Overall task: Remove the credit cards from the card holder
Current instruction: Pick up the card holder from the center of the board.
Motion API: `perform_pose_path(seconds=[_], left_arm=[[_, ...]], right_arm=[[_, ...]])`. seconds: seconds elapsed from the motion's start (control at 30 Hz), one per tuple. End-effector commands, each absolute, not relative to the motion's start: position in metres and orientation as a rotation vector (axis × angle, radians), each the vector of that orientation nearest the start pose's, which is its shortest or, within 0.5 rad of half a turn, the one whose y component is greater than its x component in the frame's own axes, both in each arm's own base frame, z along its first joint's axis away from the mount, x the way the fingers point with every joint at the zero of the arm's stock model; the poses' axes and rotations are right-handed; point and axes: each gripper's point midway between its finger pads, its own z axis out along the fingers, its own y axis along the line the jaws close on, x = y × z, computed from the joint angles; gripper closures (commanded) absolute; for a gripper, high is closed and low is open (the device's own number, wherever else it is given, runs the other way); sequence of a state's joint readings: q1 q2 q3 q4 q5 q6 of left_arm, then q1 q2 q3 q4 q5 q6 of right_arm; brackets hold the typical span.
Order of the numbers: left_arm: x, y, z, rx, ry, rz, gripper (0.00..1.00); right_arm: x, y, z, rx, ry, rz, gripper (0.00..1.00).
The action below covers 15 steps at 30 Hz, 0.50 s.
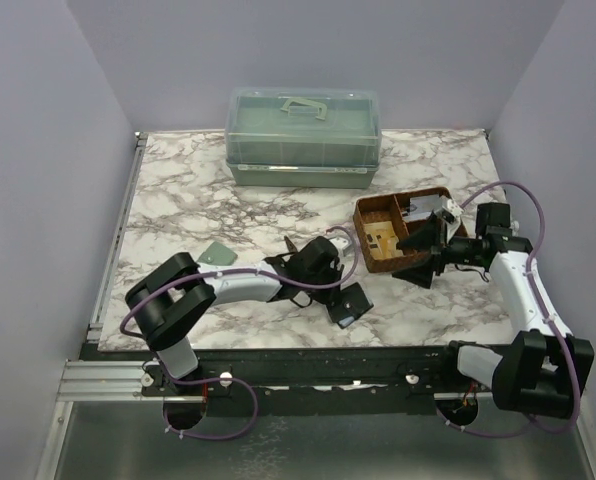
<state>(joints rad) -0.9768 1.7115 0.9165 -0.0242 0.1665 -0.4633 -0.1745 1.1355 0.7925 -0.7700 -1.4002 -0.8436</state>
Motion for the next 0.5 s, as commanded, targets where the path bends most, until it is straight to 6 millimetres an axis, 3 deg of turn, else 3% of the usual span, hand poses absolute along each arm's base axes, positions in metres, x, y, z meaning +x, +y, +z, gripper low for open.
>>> perform_pose_path(seconds=[0.0,0.17,0.33,0.47], left_arm=[[0.182,-0.371,0.066,0.598,2.396,-0.972,1.00],[0.180,-0.373,0.071,0.419,2.418,-1.102,1.00],[0.180,-0.371,0.076,0.290,2.415,-1.180,1.00],[0.180,-0.367,0.083,0.245,2.387,-1.222,1.00]], right_arm=[[0.212,0.146,0.185,-1.020,1.625,1.209,0.00],[0.197,0.180,0.150,-1.246,1.681,1.231,0.02],[0.174,0.208,0.106,-1.548,1.647,1.111,0.03],[0.155,0.221,0.073,-1.774,1.542,1.043,0.12]])
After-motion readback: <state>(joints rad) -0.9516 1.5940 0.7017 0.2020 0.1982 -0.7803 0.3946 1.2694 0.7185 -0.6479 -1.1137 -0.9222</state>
